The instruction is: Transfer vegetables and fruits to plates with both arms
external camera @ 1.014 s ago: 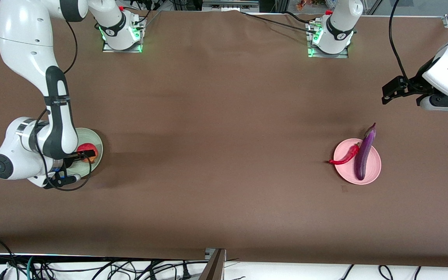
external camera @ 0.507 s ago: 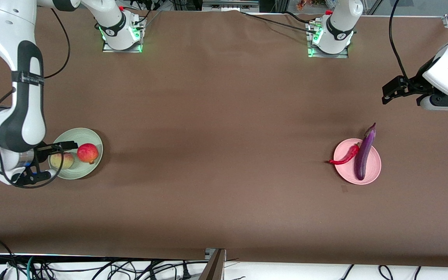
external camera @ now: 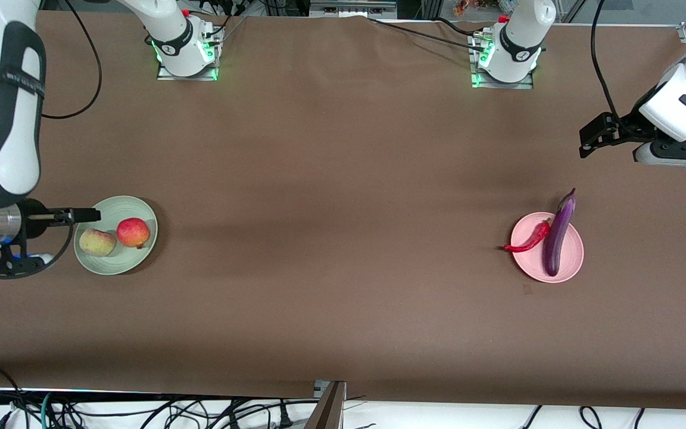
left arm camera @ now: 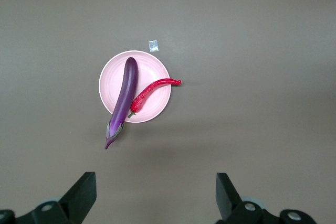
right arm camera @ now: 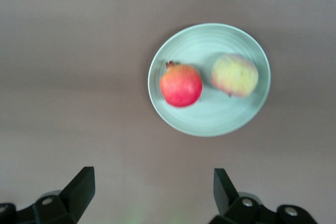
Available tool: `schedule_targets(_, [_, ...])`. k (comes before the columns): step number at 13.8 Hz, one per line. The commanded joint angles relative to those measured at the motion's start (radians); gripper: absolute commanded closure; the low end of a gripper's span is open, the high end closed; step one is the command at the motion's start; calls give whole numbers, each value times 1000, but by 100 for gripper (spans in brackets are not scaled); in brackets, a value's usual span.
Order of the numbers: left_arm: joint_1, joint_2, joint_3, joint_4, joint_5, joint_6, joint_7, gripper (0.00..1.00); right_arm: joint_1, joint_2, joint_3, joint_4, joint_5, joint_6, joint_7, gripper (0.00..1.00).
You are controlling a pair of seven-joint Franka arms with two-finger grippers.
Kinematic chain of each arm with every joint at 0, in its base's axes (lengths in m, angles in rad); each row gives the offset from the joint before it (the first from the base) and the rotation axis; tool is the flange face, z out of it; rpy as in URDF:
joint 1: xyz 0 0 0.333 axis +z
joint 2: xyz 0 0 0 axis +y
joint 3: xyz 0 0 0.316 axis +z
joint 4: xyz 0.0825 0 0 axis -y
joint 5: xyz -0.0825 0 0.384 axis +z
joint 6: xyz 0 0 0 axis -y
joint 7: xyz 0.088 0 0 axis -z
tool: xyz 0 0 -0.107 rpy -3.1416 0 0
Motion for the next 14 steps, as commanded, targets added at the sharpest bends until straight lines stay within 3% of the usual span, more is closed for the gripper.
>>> schedule_targets(1, [-5,-6,3,14,8,-20,-2,0,-48,-223,169,-182,-117,5,184,0])
schedule_targets(3, [-5,-6,1,14,8,-20,-2,0,-58,-352,228,-270,-140,-5,255,0])
schedule_targets(6, [-5,-6,1,14,8,-22,-2,0,-58,-509,268,-390,-137,6,255,0])
schedule_targets(14, [-4,-5,3,20,8,-34,-4,0,-68,-549,273,-363,-142,23,244,0])
